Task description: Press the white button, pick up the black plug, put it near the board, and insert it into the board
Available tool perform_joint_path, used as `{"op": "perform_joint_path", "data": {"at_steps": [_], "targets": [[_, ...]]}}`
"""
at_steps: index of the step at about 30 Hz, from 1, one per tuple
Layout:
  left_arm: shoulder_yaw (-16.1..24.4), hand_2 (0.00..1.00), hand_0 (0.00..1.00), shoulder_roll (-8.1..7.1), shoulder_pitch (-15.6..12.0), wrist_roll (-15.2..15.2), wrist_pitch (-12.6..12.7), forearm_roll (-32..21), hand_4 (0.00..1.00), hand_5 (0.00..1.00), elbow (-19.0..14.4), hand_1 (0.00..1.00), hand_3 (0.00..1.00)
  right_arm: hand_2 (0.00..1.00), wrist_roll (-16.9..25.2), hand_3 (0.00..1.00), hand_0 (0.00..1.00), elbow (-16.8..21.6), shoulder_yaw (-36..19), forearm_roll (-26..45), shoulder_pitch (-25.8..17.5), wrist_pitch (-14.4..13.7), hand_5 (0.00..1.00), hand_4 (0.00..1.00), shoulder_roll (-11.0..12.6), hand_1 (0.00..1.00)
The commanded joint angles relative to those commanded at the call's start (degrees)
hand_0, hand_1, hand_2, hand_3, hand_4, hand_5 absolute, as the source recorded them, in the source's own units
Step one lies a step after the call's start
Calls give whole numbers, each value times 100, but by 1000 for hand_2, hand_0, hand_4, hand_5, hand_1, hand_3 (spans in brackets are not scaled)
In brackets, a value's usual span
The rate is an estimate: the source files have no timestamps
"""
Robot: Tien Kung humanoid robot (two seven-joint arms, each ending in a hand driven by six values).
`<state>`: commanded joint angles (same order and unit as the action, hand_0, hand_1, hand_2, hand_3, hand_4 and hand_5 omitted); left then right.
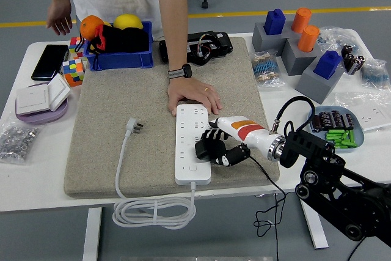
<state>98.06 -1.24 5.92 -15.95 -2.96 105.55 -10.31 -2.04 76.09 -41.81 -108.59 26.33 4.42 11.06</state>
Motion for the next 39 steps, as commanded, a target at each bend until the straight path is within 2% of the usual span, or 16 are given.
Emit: {"op": "perform_joint_path", "data": {"at_steps": [6,7,12,13,18,19,24,25,30,31,36,37,39], "targets": [[11,498,482,0,0,0,-2,14,580,254,0,499,588,553,29,590,499,2,-37,27,-8,5,2,866,8,520],[10,499,482,1,-1,1,-1,10,581,253,0,499,588,589,28,616,530,4,-41,29,-10,9,52,947,8,565],[14,499,482,7,-10,0,-1,2,581,253,0,499,588,589,25,616,530,17,-69,36,-21,84,52,947,3,565],[20,499,482,7,-11,0,0,7,581,254,0,499,588,637,29,647,555,16,-72,46,-20,99,63,984,3,628],[24,499,482,10,-14,2,-1,5,581,254,0,499,588,637,37,647,555,7,-68,73,-28,131,63,984,1,628],[21,499,482,11,-16,3,-1,-1,581,254,0,499,588,688,39,727,599,5,-63,83,-30,131,83,998,1,691],[13,499,482,16,-8,3,-2,-13,581,254,0,499,588,688,61,727,599,7,-74,125,-28,130,83,998,-2,691],[21,498,482,16,-7,1,-4,-4,581,255,0,499,588,717,65,754,632,11,-82,134,-28,133,124,998,-1,725],[30,498,482,12,-4,-2,-9,1,581,255,0,499,588,717,76,754,632,60,-155,179,-40,156,124,998,3,725],[33,498,482,12,-4,-3,-10,3,581,254,0,499,588,727,77,765,663,73,-171,181,-43,159,152,998,2,736],[34,498,482,14,-8,-3,-12,0,581,254,0,499,588,727,76,765,663,255,-325,210,-89,181,152,998,-2,736],[34,498,482,14,-7,-5,-14,1,581,254,0,499,588,736,77,770,709,298,-358,213,-103,182,178,998,-1,757],[29,498,482,18,-5,-2,-15,-3,581,254,0,499,588,736,116,770,709,451,-474,274,-177,183,178,998,11,757]]}}
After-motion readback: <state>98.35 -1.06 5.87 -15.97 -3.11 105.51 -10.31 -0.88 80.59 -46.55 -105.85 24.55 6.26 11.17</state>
